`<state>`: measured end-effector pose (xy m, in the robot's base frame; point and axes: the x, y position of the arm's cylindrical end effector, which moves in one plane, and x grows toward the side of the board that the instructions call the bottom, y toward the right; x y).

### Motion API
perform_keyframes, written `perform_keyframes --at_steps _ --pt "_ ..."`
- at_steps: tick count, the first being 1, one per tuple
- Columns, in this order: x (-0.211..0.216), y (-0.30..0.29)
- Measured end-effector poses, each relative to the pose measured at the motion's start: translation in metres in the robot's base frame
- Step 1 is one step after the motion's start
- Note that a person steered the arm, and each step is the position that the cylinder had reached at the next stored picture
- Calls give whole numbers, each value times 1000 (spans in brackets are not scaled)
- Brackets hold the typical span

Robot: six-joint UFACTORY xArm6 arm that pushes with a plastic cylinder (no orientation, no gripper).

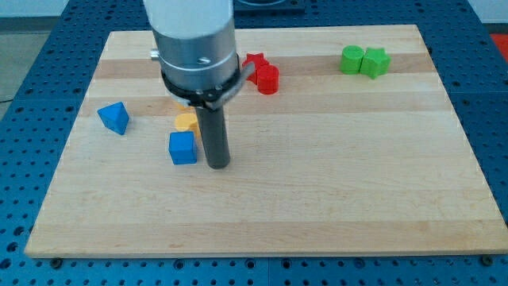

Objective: Slide the blue blocks to the center left

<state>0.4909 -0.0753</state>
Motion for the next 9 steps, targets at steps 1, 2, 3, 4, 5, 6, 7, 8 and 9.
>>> perform_keyframes --at_steps 1,2,3,4,5,6,7,8,9 --pt "-3 -34" --pt "-3 -60" --pt "-12 -65" --pt "-25 -72" --pt "-32 -85" --pt "-32 -93" --pt "-32 -95" --pt "-39 -98" --pt "-43 -100"
